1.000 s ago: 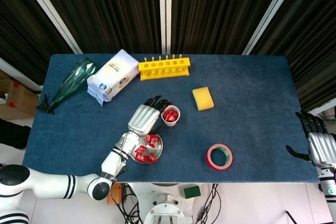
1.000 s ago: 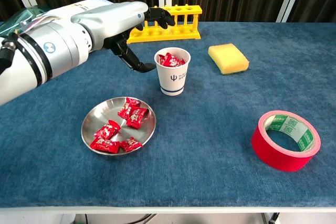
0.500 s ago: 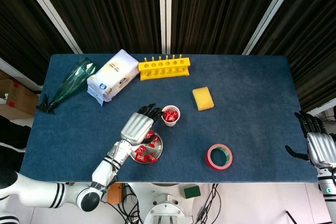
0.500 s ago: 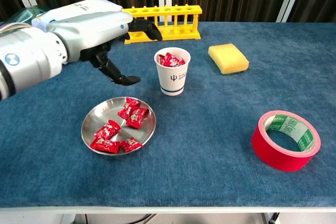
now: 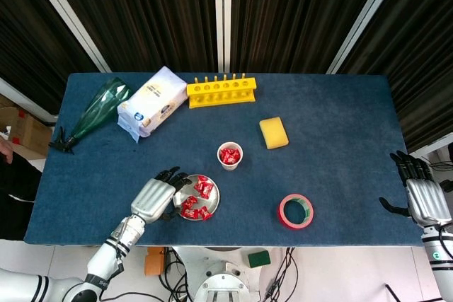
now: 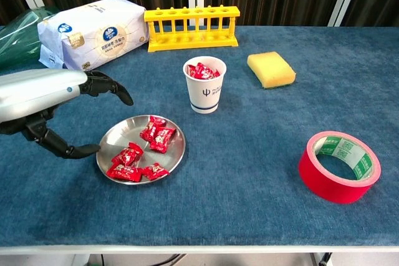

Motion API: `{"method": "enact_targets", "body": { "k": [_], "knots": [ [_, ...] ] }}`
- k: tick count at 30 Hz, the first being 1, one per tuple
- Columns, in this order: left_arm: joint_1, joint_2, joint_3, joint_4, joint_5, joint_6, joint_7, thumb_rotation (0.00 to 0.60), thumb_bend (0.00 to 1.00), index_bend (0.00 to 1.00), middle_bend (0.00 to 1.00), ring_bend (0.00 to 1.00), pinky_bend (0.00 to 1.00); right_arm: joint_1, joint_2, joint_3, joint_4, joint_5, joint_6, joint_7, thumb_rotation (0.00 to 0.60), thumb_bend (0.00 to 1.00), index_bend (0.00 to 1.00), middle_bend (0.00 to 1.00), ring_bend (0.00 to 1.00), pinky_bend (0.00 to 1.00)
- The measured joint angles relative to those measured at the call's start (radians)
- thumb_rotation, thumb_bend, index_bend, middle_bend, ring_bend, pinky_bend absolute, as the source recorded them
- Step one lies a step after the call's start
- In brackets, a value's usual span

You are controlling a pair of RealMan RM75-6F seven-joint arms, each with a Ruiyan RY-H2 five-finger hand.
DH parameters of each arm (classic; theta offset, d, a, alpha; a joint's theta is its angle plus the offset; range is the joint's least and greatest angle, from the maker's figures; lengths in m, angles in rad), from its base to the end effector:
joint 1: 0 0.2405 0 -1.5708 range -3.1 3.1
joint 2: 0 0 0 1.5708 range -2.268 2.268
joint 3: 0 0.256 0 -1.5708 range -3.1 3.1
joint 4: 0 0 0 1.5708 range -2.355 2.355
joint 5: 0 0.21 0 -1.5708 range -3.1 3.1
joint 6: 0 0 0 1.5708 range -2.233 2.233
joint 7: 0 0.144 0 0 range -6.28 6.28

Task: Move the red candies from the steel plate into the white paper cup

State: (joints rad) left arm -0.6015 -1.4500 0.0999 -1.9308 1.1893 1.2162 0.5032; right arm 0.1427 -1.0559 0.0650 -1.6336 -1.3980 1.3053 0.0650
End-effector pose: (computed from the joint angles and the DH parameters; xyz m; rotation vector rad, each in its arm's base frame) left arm -0.1443 0.2187 -0.0043 -1.9727 -1.0677 -0.9088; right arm -0.3226 -0.2007 0.1623 1.3965 -1.0538 0.8225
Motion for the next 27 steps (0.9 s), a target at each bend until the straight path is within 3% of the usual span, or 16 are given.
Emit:
{"method": "enact_targets", "body": {
  "k": [17, 27],
  "knots": [
    [0.003, -0.095, -0.031, 0.122, -0.038, -0.084, 0.078, 0.600, 0.26, 0.23, 0.12, 0.06, 0.18, -0.006, 0.006, 0.000, -0.002, -0.005, 0.014, 0.018, 0.600, 0.20, 0.00, 0.00, 0.00, 0.00],
    [-0.002, -0.133, -0.047, 0.154, -0.072, -0.110, 0.129, 0.600, 0.26, 0.33, 0.13, 0.06, 0.17, -0.009, 0.012, 0.002, 0.004, -0.008, 0.018, 0.039, 0.600, 0.20, 0.00, 0.00, 0.00, 0.00]
  ]
}}
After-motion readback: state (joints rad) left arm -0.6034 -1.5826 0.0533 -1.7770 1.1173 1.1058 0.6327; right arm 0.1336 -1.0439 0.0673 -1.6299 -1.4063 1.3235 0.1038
